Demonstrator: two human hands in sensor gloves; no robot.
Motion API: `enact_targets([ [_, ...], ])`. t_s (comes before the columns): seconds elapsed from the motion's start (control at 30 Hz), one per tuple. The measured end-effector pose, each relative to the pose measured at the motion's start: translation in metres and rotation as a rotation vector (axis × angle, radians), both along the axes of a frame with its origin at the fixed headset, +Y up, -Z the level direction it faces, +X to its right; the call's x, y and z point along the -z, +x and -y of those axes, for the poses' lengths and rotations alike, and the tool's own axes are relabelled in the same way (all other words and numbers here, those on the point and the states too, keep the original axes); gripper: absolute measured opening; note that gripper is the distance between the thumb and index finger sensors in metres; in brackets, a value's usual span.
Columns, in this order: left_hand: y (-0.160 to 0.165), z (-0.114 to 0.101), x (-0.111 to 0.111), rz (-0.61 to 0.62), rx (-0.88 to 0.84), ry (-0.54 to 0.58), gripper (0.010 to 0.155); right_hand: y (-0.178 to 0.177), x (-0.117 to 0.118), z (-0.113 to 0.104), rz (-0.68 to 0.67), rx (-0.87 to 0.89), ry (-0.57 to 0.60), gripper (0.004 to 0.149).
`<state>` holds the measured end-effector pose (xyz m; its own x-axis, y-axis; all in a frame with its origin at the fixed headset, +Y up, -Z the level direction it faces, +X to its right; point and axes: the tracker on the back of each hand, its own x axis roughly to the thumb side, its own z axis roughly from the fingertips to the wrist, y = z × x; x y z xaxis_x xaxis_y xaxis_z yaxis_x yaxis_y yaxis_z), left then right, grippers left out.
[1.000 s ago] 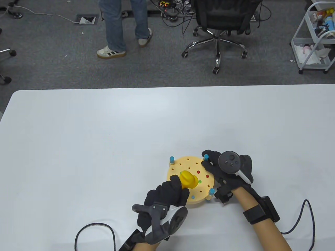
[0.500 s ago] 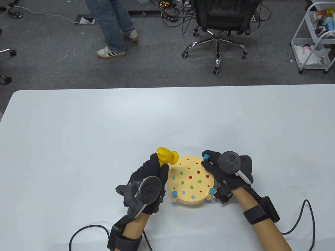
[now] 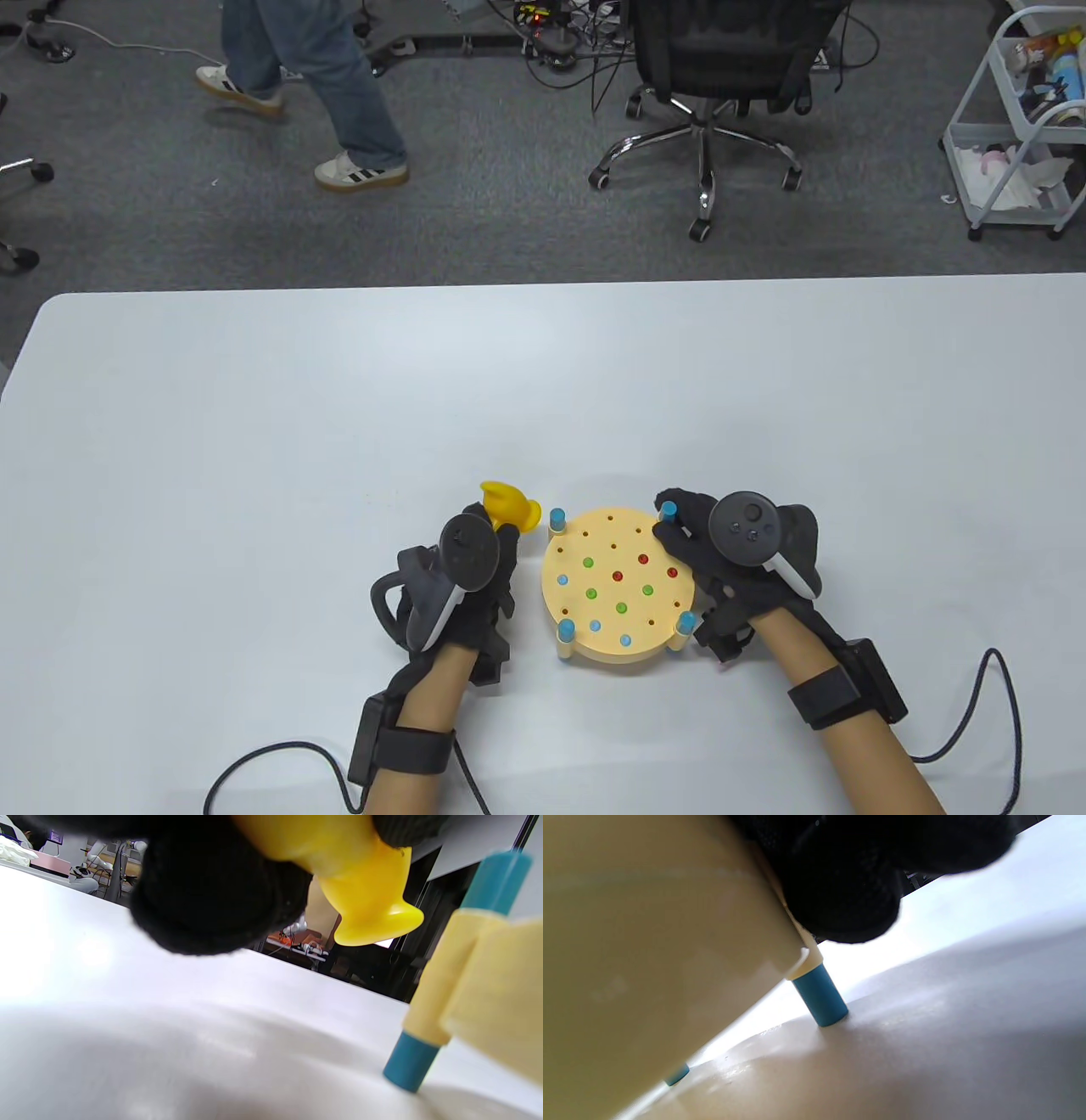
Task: Hammer toy nails into tap bench
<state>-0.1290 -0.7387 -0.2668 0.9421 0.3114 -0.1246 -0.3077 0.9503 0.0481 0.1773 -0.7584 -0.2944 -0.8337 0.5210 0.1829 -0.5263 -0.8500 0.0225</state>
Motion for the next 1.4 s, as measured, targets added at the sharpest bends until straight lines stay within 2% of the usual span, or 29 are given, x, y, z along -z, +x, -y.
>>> enact_targets([
  [0.23,0.005,0.023,0.004,-0.007,0.067,-0.086,0.064,0.000,0.000,0.000,-0.002,0.000,-0.003,0.059],
  [0.47,0.000,0.031,0.010,-0.005,0.001,-0.217,0.063,0.000,0.000,0.001,0.000,0.002,-0.001,0.059],
  [0.6,-0.002,0.032,0.010,-0.028,-0.008,-0.223,0.063,0.000,0.000,0.001,0.002,0.004,-0.008,0.060],
  [0.83,0.004,0.030,0.010,-0.033,0.265,-0.253,0.065,0.000,-0.003,0.000,0.016,-0.025,0.030,0.061],
  [1.0,0.008,0.030,0.011,-0.007,0.298,-0.249,0.064,0.001,-0.005,-0.003,0.017,-0.046,0.054,0.062],
  [1.1,0.004,0.027,0.008,-0.011,0.295,-0.196,0.067,0.010,-0.008,-0.013,0.016,-0.035,0.082,0.064],
  [1.23,-0.005,0.005,0.001,-0.002,0.272,-0.056,0.068,0.037,-0.017,-0.038,0.061,0.020,0.152,0.065],
  [1.3,-0.009,-0.009,-0.004,0.026,0.217,0.049,0.069,0.053,-0.022,-0.051,0.096,-0.010,0.186,0.066],
  [1.4,-0.013,-0.028,-0.016,0.139,0.163,0.206,0.073,0.078,-0.030,-0.063,0.175,-0.140,0.262,0.068],
])
